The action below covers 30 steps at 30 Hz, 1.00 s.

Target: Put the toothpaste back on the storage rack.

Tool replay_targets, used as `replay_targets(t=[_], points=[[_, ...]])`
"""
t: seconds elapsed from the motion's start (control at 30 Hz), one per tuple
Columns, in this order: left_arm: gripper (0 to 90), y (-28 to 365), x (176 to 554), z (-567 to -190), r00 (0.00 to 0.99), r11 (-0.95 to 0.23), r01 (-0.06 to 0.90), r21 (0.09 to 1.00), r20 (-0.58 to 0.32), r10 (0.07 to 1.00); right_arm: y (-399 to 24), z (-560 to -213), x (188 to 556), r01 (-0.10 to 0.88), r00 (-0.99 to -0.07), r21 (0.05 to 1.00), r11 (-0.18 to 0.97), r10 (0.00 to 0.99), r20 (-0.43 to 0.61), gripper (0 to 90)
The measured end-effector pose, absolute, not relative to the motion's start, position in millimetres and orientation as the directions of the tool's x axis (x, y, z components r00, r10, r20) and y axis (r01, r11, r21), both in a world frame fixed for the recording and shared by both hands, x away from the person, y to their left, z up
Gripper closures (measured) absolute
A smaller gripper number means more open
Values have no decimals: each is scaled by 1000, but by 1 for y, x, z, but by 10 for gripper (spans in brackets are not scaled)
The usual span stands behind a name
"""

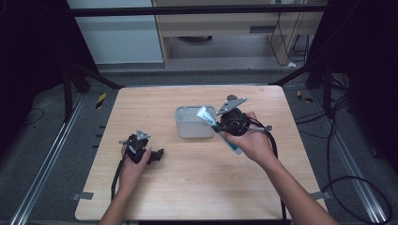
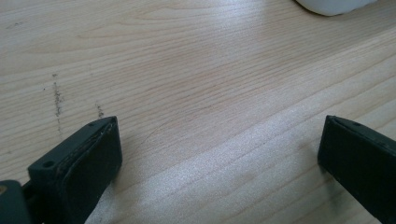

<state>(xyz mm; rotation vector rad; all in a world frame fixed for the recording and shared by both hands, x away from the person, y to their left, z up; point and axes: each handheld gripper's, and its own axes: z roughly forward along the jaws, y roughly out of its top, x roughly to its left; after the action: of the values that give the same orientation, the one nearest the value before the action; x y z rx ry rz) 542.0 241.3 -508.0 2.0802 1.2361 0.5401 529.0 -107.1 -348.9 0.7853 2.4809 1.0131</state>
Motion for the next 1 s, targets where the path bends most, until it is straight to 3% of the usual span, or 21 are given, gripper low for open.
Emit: replay_targets(t=[1.0], points=[[0, 241, 542, -508, 469, -341, 614, 712, 19, 883, -72, -331, 543, 334, -709, 828, 451, 699, -94, 788]])
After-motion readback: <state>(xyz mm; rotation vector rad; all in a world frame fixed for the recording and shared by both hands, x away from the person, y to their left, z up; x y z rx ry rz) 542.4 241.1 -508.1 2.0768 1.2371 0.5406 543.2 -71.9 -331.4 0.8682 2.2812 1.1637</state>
